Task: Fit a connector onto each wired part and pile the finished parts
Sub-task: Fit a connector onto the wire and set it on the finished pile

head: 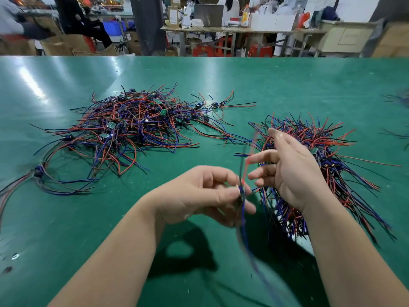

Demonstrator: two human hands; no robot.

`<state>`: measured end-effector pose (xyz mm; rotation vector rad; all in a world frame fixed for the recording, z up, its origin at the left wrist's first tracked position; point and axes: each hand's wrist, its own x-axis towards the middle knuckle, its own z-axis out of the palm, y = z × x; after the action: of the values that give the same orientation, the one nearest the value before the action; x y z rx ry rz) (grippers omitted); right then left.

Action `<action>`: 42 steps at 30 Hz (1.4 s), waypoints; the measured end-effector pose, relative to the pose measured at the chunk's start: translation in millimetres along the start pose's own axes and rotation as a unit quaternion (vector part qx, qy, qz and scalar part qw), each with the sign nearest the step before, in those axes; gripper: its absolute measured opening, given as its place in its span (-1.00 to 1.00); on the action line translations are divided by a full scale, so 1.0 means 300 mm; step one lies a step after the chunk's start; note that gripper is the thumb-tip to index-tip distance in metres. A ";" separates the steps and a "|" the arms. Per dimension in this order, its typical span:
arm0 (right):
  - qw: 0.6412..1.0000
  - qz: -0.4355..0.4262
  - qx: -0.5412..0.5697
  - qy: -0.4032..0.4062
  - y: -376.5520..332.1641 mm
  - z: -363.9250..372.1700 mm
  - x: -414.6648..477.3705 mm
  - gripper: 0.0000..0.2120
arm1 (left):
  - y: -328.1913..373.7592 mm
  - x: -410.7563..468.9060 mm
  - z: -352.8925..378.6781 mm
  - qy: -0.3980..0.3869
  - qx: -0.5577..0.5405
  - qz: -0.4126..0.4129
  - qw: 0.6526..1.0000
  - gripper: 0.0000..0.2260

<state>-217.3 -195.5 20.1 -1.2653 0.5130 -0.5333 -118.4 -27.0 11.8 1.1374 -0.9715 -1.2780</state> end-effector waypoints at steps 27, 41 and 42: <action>0.996 -0.029 0.014 -0.088 0.023 0.033 -0.018 -0.92 | -0.032 0.069 0.057 0.268 -0.014 0.110 0.957 -0.80; 0.986 -0.107 0.095 0.082 -0.049 -0.061 0.012 -0.78 | -0.107 0.092 0.165 0.146 0.114 0.060 0.981 -0.88; 0.983 -0.106 0.110 0.100 -0.053 -0.071 0.016 -0.73 | -0.112 0.092 0.171 0.122 0.134 0.046 0.982 -0.87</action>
<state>-228.4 -217.8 30.5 -1.0656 0.4742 -0.8803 -173.0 -57.3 -12.7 1.4034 -1.0189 -0.9252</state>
